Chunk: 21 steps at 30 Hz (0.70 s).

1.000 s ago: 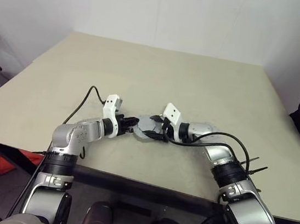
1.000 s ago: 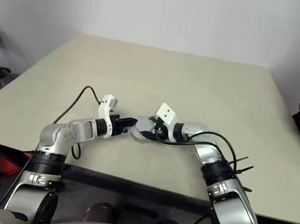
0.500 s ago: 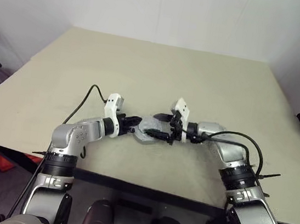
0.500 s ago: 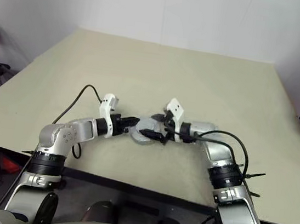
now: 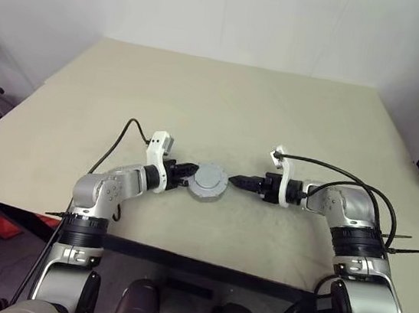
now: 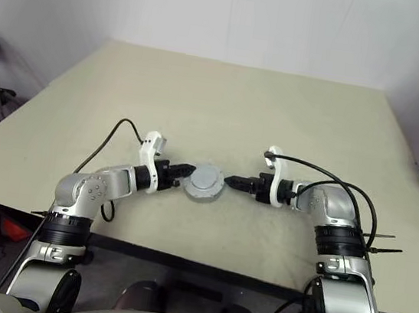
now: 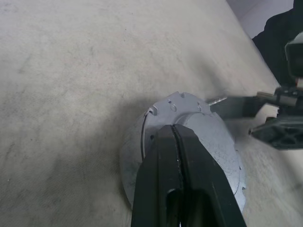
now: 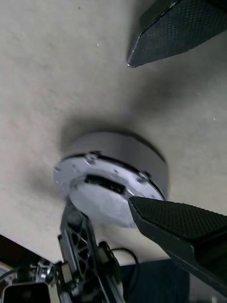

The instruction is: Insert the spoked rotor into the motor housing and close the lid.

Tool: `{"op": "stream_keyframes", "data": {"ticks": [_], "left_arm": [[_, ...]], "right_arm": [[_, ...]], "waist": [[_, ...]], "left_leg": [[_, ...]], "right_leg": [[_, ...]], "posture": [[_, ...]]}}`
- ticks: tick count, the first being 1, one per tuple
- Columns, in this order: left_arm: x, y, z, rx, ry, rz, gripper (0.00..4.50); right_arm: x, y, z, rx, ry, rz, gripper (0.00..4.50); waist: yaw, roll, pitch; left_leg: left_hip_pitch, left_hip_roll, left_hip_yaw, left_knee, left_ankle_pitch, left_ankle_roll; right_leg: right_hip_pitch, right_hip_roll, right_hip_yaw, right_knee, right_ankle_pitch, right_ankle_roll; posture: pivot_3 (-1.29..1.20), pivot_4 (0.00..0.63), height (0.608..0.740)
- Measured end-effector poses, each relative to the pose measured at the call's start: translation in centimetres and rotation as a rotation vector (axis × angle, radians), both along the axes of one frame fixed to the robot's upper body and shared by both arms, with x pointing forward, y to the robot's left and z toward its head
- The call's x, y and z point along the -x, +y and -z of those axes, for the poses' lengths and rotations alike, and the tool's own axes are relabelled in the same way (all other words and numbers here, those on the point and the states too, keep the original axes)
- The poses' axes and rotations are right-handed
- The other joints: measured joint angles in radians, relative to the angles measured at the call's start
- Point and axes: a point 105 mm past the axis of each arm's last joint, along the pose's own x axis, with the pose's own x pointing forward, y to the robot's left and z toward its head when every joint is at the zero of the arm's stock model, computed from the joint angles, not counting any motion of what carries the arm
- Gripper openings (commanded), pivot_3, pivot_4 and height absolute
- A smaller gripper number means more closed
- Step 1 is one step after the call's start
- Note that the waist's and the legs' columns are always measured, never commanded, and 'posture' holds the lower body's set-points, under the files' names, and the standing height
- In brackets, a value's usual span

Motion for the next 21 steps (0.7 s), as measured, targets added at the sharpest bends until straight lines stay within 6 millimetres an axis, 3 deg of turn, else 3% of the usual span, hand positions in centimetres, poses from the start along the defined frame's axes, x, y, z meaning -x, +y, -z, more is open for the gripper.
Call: {"op": "stream_keyframes", "data": {"ticks": [10,14,21], "left_arm": [[-0.2,0.4,0.4,-0.023,0.003,-0.014,0.00],[-0.4,0.7,0.4,-0.022,0.003,-0.030,0.00],[-0.8,1.2,0.4,-0.013,0.005,-0.059,0.00]], "right_arm": [[0.7,1.8,0.3,-0.045,0.086,0.015,4.47],[-0.3,4.0,0.3,-0.180,0.234,0.074,4.47],[-0.1,5.8,0.0,-0.201,0.309,0.068,4.47]], "waist": [[-0.003,0.000,0.000],[-0.009,0.001,0.000],[-0.011,0.000,0.001]], "left_leg": [[0.011,0.000,0.000,-0.001,0.001,-0.002],[0.012,0.001,0.000,-0.003,0.004,-0.007],[0.014,0.001,0.001,-0.009,0.007,-0.012]], "right_leg": [[0.008,0.000,0.000,0.000,0.000,0.000],[0.008,0.000,0.000,0.001,-0.001,-0.001],[0.005,0.000,0.000,0.001,-0.001,-0.002]], "posture": [[0.00,0.000,0.740],[0.00,0.000,0.740],[0.00,0.000,0.740]]}}
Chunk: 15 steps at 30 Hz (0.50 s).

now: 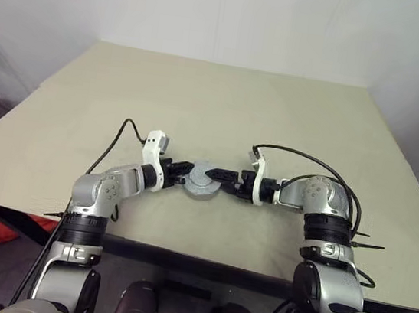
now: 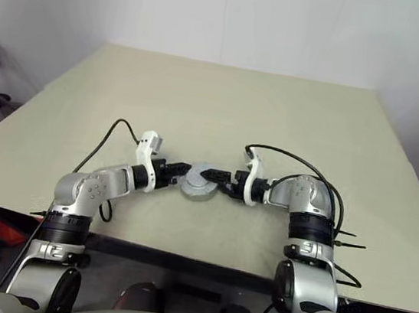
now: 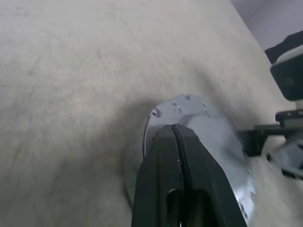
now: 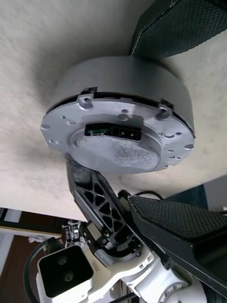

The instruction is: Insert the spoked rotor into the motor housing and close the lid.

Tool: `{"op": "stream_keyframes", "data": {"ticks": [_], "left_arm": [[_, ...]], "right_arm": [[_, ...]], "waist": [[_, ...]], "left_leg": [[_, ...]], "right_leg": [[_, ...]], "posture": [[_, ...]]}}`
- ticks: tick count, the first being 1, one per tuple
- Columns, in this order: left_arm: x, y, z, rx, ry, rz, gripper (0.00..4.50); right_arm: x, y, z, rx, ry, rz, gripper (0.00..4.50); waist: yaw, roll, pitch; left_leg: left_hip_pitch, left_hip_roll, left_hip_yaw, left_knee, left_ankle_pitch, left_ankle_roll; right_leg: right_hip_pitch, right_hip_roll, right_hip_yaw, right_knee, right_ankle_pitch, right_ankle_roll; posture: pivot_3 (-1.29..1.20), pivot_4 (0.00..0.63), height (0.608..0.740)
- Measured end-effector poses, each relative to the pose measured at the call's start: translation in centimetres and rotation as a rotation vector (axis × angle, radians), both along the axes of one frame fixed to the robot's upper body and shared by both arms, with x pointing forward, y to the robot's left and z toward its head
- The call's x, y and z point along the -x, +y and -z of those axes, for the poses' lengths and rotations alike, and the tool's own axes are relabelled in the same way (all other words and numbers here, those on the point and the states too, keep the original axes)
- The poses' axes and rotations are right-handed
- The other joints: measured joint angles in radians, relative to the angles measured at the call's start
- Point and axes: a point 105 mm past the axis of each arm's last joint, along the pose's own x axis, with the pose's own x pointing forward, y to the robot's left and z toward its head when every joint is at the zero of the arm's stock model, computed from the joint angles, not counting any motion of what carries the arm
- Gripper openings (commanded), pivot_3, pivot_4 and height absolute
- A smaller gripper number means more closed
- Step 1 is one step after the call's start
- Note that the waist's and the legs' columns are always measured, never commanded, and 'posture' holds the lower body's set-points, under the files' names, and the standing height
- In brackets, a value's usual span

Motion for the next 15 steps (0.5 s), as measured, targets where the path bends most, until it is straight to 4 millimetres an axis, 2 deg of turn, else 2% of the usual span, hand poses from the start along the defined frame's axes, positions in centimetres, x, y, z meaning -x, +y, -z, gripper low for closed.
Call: {"op": "stream_keyframes", "data": {"ticks": [9,12,15], "left_arm": [[-0.3,0.5,-0.1,-0.004,-0.008,-0.032,0.00],[-0.4,0.4,0.0,-0.003,-0.009,-0.035,0.00],[-0.4,0.5,0.0,-0.004,-0.009,-0.037,0.00]], "right_arm": [[0.1,2.2,-0.5,-0.020,0.020,-0.035,4.47],[-0.1,2.4,-0.1,-0.003,0.013,-0.030,3.86],[-0.4,2.0,0.4,0.031,0.009,-0.019,2.86]], "waist": [[0.002,0.001,0.000],[0.003,0.001,0.000],[0.003,0.001,0.000]], "left_leg": [[-0.007,0.004,-0.001,-0.001,0.000,-0.001],[-0.008,0.004,-0.001,-0.001,0.000,-0.001],[-0.008,0.004,-0.001,-0.001,0.000,-0.001]], "right_leg": [[-0.007,0.005,0.000,0.000,0.002,0.002],[-0.008,0.005,0.000,0.000,0.002,0.003],[-0.008,0.005,0.000,0.000,0.002,0.003]], "posture": [[0.00,0.000,0.740],[0.00,0.000,0.740],[0.00,0.000,0.740]]}}
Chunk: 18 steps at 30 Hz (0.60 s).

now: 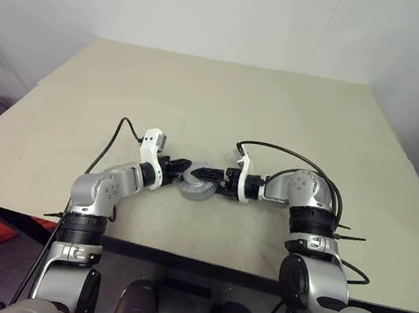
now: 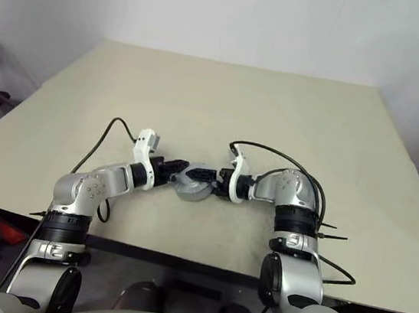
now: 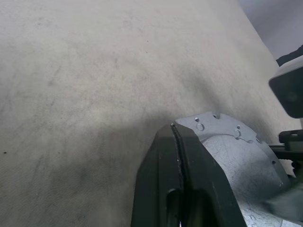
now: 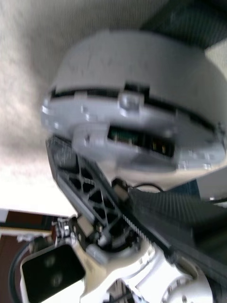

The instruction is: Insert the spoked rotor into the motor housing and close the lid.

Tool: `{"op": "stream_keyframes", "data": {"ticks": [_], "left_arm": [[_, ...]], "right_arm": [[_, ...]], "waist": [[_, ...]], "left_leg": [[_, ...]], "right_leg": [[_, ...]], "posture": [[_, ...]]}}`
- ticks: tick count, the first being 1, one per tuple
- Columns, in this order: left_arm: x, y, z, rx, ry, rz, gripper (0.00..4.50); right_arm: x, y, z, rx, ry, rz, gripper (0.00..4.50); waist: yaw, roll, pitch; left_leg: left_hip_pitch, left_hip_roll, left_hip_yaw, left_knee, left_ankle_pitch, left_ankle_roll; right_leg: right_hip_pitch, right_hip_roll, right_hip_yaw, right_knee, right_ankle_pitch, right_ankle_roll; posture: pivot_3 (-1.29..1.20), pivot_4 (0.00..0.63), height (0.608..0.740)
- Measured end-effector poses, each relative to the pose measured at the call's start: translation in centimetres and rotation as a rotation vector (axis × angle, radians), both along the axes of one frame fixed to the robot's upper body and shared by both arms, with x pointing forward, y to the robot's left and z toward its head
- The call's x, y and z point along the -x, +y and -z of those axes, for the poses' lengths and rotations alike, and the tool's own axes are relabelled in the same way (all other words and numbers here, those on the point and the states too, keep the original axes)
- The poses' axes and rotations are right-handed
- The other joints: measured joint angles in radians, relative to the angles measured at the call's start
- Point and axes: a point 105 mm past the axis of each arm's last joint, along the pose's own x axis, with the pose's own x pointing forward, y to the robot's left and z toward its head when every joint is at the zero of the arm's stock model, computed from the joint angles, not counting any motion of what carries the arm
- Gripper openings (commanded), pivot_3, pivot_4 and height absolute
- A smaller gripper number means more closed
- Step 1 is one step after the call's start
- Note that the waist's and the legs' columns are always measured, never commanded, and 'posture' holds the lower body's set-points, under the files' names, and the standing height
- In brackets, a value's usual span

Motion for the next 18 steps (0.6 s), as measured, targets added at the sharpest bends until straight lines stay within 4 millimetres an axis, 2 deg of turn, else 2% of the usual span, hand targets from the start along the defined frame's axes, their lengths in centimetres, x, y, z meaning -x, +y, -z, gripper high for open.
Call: {"op": "stream_keyframes", "data": {"ticks": [1,3,10,13,18], "left_arm": [[-0.1,0.1,-0.2,0.003,-0.007,-0.002,0.00],[-0.2,0.2,-0.3,-0.002,-0.014,-0.005,0.00],[-0.5,0.5,-0.2,0.006,-0.014,-0.029,0.00],[-0.8,1.3,-0.1,0.028,0.001,-0.072,0.00],[-1.5,3.6,-0.2,0.125,0.016,-0.192,0.00]], "right_arm": [[-0.1,-0.1,0.0,-0.007,0.000,0.005,2.61],[-0.2,-0.1,-0.1,-0.015,-0.004,0.007,2.41],[-0.7,-0.1,-0.2,-0.025,-0.008,0.018,2.33],[-1.2,-0.1,-0.4,-0.041,0.013,0.040,2.33],[-3.8,-1.1,-1.7,-0.109,0.034,0.190,2.33]], "waist": [[0.000,0.000,0.000],[0.001,0.001,0.000],[0.002,0.001,0.000],[0.001,0.001,0.000],[0.003,0.001,0.003]], "left_leg": [[0.000,0.000,0.000,0.000,0.000,0.000],[0.002,0.000,0.000,0.000,0.000,-0.001],[0.003,0.000,0.000,0.000,0.002,-0.004],[0.002,0.001,0.000,0.000,0.003,-0.005],[-0.010,0.001,0.000,0.003,0.003,-0.005]], "right_leg": [[0.000,0.000,0.000,0.000,0.000,0.000],[0.002,0.000,0.000,0.000,0.000,0.000],[0.002,0.000,0.000,0.001,0.001,-0.001],[0.001,0.000,0.000,0.002,0.001,-0.002],[-0.009,0.000,-0.001,0.003,0.003,-0.002]], "posture": [[0.00,0.000,0.740],[0.00,0.000,0.740],[0.00,0.000,0.740],[0.00,0.000,0.740],[0.00,0.000,0.740]]}}
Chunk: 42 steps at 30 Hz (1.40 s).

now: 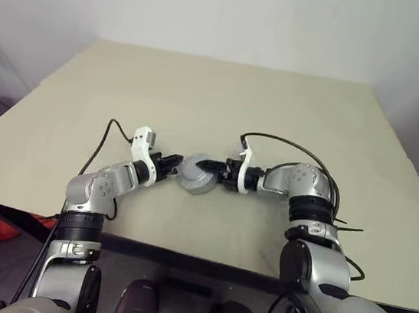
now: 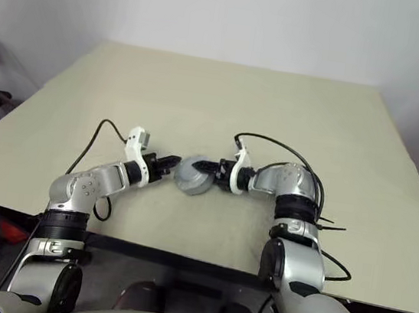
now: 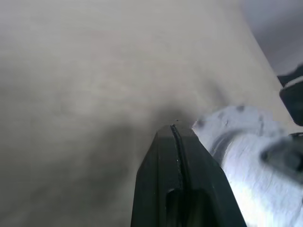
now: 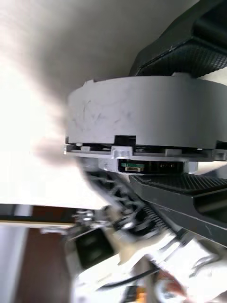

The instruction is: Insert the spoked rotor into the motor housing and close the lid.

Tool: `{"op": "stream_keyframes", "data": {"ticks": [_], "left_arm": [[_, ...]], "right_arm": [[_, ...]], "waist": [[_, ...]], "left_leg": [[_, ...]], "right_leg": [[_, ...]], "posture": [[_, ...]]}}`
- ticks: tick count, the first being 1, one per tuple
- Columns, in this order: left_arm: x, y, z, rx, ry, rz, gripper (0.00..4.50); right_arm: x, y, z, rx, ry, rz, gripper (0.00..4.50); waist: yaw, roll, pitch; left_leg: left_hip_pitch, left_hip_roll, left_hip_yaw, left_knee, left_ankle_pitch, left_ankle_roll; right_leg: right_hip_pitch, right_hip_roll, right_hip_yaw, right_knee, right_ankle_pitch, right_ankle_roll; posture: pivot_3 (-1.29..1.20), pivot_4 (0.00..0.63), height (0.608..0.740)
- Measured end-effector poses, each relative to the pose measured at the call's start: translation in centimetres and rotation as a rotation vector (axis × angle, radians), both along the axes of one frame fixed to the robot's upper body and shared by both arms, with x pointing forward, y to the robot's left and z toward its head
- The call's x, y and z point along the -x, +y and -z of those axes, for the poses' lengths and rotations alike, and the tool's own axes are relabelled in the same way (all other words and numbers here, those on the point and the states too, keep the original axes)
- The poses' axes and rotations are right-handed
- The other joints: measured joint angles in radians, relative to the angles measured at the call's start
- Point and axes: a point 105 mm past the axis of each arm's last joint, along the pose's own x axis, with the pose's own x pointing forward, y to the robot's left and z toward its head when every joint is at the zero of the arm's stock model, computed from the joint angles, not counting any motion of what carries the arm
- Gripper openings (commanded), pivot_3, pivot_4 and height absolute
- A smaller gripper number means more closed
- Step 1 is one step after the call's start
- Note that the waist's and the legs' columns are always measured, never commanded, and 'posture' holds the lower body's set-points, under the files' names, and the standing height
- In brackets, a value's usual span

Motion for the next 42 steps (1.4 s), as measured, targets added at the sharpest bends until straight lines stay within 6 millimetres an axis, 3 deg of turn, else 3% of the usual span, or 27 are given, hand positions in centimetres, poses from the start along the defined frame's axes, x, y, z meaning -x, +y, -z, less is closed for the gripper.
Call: {"op": "stream_keyframes", "data": {"ticks": [2,7,10,17,22,30,32,35,42], "left_arm": [[-0.4,1.3,-0.7,0.050,-0.028,-0.068,0.00],[0.1,2.3,-0.9,0.114,-0.052,-0.140,0.00],[0.3,2.5,-0.9,0.160,-0.061,-0.182,0.53],[0.2,3.3,-2.4,0.277,-0.093,-0.246,2.87],[0.2,2.5,-3.5,0.370,-0.107,-0.209,4.46],[0.9,0.1,-5.0,0.631,-0.051,-0.064,4.46],[0.7,-1.1,-6.4,0.659,-0.073,-0.001,4.46],[0.4,-2.1,-6.9,0.680,-0.064,0.045,4.46],[-1.3,-2.2,-7.4,0.700,-0.057,0.031,4.46]], "right_arm": [[-1.3,-0.6,-0.8,-0.052,-0.006,0.087,2.33],[-3.4,-0.8,-3.3,-0.158,-0.028,0.213,2.33],[-3.7,-0.1,-4.8,-0.237,-0.031,0.222,2.33],[-3.7,1.9,-8.0,-0.307,-0.068,0.167,2.33],[-3.5,2.9,-8.5,-0.300,-0.078,0.129,2.33],[-2.8,3.3,-8.3,-0.258,-0.107,0.098,2.33],[-2.0,4.5,-7.6,-0.238,-0.082,0.043,2.33],[-1.3,5.6,-7.4,-0.239,-0.075,-0.007,2.33],[-1.6,5.2,-7.6,-0.229,-0.092,0.004,2.33]], "waist": [[0.000,0.000,0.000],[0.000,0.000,0.000],[-0.001,0.000,0.000],[0.002,0.000,0.000],[0.003,0.000,0.001],[0.005,-0.001,0.001],[0.003,-0.001,0.001],[0.000,-0.001,0.002],[0.007,-0.002,0.002]], "left_leg": [[-0.002,0.000,0.000,0.000,0.000,0.001],[-0.006,0.001,0.000,0.000,-0.001,0.003],[-0.009,0.002,0.000,0.002,-0.001,0.004],[-0.009,0.002,0.000,0.004,-0.002,0.003],[-0.009,0.002,0.000,0.006,-0.002,0.003],[-0.009,0.002,0.000,0.010,-0.002,0.003],[-0.009,0.002,-0.001,0.011,-0.002,0.003],[-0.009,0.002,-0.001,0.011,-0.002,0.003],[-0.009,0.001,-0.001,0.012,-0.002,0.003]], "right_leg": [[-0.002,0.000,0.000,0.000,0.000,0.000],[-0.005,0.001,-0.002,0.000,0.000,0.000],[-0.008,0.002,-0.003,0.000,0.000,0.000],[-0.007,0.002,-0.004,0.001,0.001,0.001],[-0.007,0.002,-0.003,0.005,0.001,0.001],[-0.007,0.002,-0.003,0.010,0.001,0.002],[-0.007,0.002,-0.003,0.010,0.001,0.002],[-0.008,0.002,-0.002,0.011,0.001,0.002],[-0.007,0.001,-0.002,0.011,0.002,0.004]], "posture": [[0.00,0.000,0.740],[0.00,0.000,0.740],[0.00,0.000,0.740],[0.00,0.000,0.740],[0.00,0.000,0.740],[0.00,0.000,0.740],[0.00,0.000,0.740],[0.00,0.000,0.740],[0.00,0.000,0.740]]}}
